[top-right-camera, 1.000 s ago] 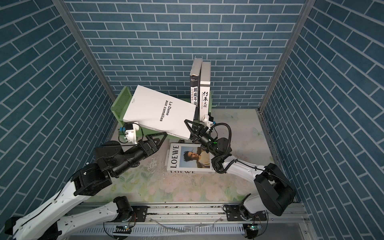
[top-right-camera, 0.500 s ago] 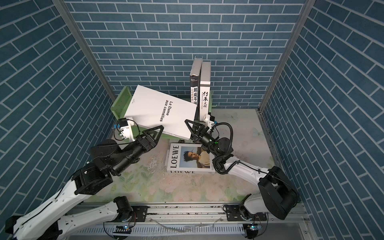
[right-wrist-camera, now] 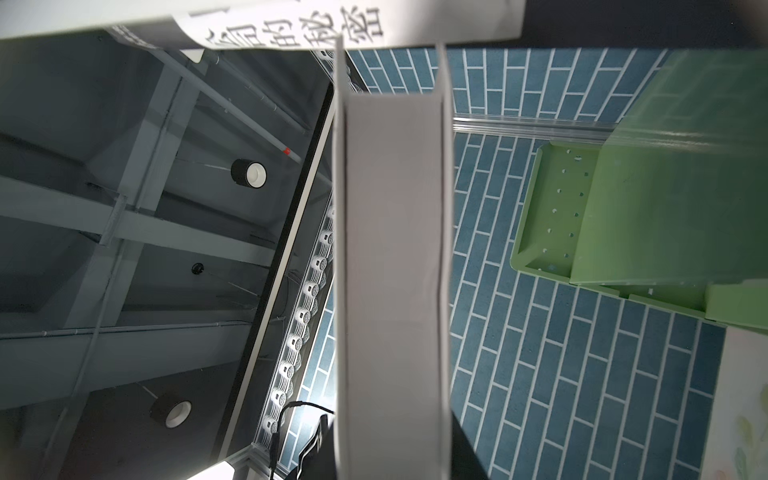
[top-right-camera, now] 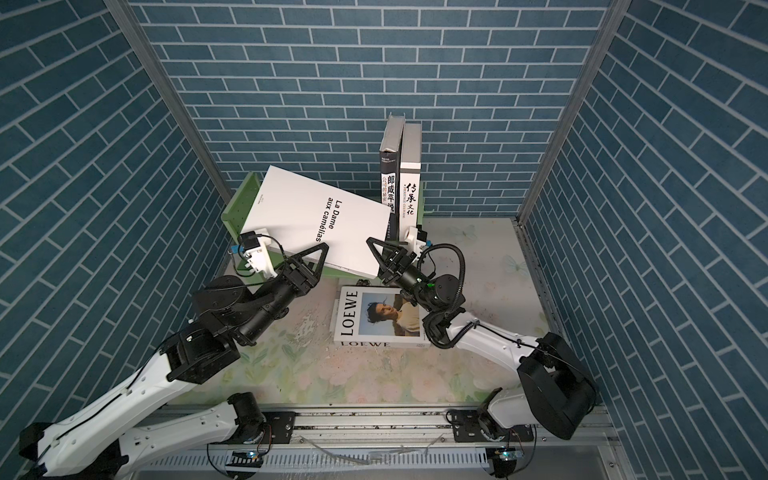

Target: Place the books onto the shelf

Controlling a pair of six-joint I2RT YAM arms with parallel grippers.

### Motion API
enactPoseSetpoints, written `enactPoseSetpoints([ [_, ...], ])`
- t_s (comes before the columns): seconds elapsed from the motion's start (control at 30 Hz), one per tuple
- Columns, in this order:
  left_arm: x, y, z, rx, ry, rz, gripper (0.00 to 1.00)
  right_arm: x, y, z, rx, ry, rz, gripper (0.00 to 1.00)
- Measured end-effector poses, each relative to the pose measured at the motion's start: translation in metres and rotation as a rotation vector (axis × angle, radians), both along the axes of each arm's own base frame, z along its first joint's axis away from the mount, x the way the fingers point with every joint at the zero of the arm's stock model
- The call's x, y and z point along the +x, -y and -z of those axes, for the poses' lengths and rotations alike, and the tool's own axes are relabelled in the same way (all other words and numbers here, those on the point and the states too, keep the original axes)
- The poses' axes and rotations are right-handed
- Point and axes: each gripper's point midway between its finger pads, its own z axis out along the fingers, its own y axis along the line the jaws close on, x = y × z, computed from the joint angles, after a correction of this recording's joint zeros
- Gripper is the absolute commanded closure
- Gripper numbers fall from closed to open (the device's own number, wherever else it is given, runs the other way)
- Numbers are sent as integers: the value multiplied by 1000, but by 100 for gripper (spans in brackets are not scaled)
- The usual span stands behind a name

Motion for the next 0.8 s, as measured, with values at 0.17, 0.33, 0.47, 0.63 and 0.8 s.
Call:
enactPoseSetpoints([
  [0.17, 5, -3, 8, 55, 9, -39, 58, -1, 2, -4, 9, 8, 4, 76],
  [0.33, 5, -1, 2, 27, 19, -30, 46, -2, 2, -5, 9, 9, 8, 76],
  [0.47, 4, -1, -2, 5, 26, -24, 50, -2, 3, -6, 13, 11, 9, 76],
  [0.63, 7, 0, 1, 41, 37, -38, 58, -3, 5, -10, 24, 18, 12, 76],
  [0.8, 6, 1, -3, 56, 63, -34, 66, -4, 7, -14, 39, 29, 14, 76],
])
